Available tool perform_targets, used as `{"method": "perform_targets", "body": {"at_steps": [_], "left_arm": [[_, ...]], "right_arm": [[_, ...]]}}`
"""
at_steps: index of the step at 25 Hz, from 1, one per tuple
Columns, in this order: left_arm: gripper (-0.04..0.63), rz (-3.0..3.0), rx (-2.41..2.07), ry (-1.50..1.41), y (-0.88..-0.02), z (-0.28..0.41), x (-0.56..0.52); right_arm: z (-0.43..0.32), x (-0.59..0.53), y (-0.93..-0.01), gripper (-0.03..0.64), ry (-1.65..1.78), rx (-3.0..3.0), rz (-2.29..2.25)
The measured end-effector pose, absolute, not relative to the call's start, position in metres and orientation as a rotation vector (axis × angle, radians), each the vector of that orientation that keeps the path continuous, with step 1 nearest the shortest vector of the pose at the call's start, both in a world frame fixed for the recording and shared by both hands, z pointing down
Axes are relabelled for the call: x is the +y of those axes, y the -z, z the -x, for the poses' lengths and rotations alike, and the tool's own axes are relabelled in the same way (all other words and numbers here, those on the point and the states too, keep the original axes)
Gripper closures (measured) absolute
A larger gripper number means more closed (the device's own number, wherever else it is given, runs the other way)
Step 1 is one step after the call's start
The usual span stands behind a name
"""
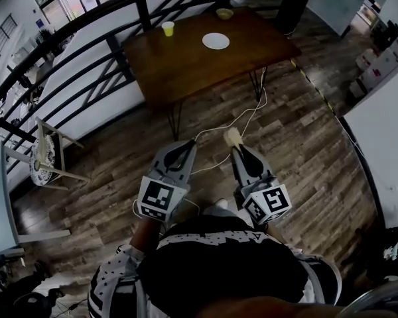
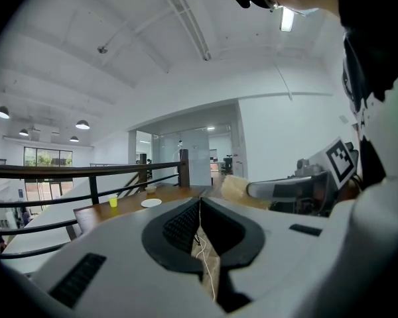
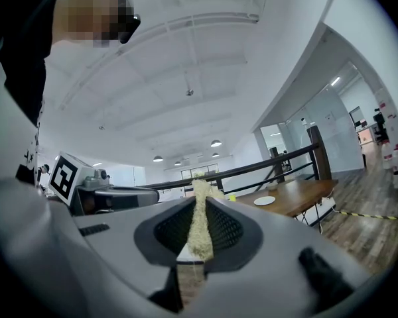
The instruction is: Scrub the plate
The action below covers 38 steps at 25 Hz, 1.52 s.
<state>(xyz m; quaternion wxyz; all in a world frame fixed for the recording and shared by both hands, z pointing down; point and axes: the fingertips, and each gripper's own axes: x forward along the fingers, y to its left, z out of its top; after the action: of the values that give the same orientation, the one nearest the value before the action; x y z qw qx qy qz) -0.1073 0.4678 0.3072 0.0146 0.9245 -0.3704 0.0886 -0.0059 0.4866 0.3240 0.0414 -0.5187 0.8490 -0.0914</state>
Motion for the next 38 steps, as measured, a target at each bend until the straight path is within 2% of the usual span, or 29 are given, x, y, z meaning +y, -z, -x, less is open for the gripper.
{"method": "perform_targets", "body": {"at_steps": [25,38], "left_arm": [[0.581,-2.862,-1.224,-0.33,-0.309,0.027,0.424],[0.581,-2.868,-1.229,-0.314,-0.308,0.012,0.416]], "right_arm": [[-0.072,0.441,-0.33,0.568,0.312,2.613,1.501],[-0.089,0.438,-0.328,0.568,0.297,2.609,1.5]]}}
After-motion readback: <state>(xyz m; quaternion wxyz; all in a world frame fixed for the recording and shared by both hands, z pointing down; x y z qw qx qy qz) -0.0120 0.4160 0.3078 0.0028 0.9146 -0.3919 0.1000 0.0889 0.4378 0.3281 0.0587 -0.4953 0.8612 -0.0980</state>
